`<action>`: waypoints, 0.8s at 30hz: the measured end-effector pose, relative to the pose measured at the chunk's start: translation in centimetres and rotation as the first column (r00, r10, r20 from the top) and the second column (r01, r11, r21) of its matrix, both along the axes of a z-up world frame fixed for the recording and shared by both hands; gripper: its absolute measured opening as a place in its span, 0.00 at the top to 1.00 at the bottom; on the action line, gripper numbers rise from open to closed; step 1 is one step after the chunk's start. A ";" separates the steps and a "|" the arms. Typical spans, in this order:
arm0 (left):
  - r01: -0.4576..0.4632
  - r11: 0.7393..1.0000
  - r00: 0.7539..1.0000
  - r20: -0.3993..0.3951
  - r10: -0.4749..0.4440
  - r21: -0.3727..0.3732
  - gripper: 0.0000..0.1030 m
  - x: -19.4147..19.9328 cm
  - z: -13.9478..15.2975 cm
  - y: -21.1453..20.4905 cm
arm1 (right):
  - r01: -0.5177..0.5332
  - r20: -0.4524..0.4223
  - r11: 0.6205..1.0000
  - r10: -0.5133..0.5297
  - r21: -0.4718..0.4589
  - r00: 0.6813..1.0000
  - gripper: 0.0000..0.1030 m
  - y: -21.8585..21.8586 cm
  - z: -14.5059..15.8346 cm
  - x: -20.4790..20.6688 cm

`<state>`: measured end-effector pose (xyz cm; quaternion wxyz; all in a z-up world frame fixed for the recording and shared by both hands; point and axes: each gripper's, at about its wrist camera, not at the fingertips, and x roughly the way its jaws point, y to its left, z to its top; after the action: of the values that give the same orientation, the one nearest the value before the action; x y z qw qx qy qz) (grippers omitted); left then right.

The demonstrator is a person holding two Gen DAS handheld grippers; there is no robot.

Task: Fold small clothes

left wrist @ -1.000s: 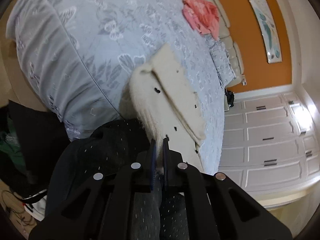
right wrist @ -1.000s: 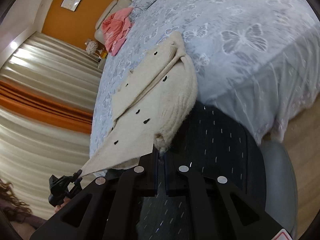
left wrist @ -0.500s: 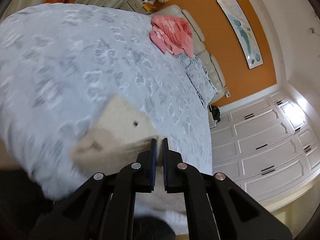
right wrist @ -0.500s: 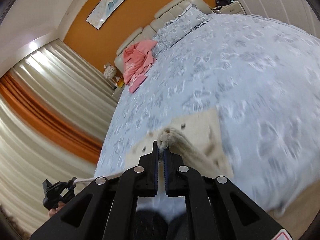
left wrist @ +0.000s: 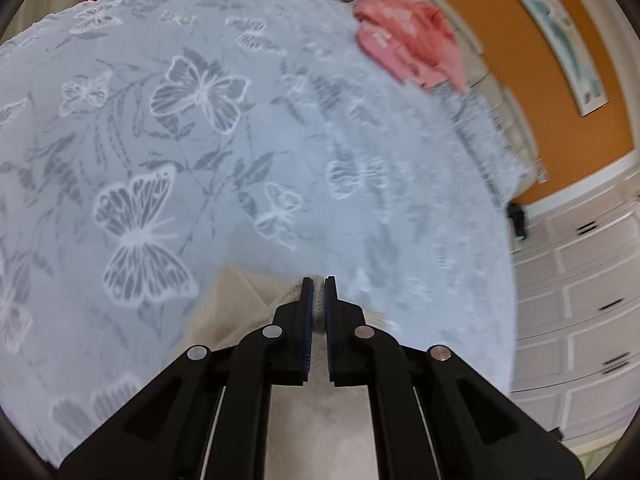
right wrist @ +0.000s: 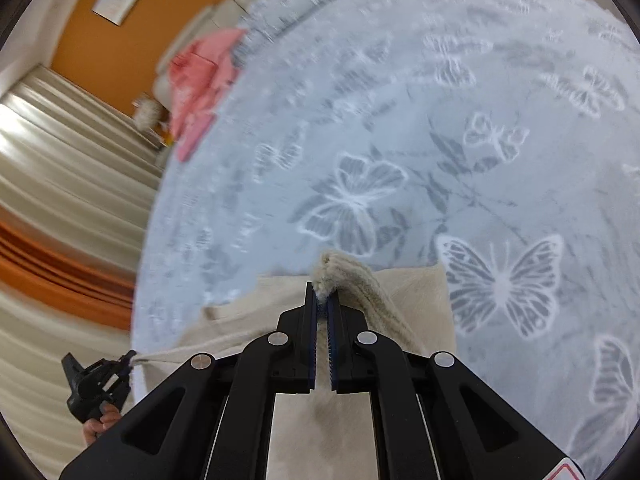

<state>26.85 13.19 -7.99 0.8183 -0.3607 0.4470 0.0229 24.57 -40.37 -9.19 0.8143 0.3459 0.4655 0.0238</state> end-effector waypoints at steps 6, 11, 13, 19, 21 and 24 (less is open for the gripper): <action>-0.004 0.997 0.998 -0.062 0.009 0.080 0.92 2.0 -3.7 -0.4 | -0.047 -0.118 0.998 0.042 -0.034 0.992 0.89 0.6 -5.1 2.9; -0.062 0.994 0.998 -0.021 0.064 0.086 0.53 0.3 -2.1 1.3 | -0.018 -0.008 0.996 0.018 -0.088 1.000 0.43 0.0 -0.7 0.3; -0.053 0.996 0.998 0.027 0.051 0.069 0.41 -1.8 -0.5 1.9 | -0.013 0.038 0.991 0.019 -0.135 0.999 0.39 -0.4 1.1 -2.5; 0.053 0.990 0.998 -0.043 -0.048 0.132 0.32 -12.5 -0.7 2.4 | -0.053 -0.114 0.994 0.042 -0.097 0.993 0.39 -0.8 -2.0 -14.9; 0.036 0.995 0.994 -0.107 -0.026 0.097 0.30 -16.1 -2.7 2.5 | -0.037 -0.160 0.999 0.038 0.009 0.986 0.39 -0.7 -4.3 -17.5; -0.035 0.999 0.982 -0.188 0.038 0.019 0.30 -19.2 -5.5 2.5 | -0.020 -0.185 0.995 0.038 0.100 0.982 0.39 0.1 -6.7 -18.9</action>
<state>7.65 15.70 -13.52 0.7747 -0.3586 0.5154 0.0752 5.65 -40.23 -15.89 0.7488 0.3791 0.5430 0.0259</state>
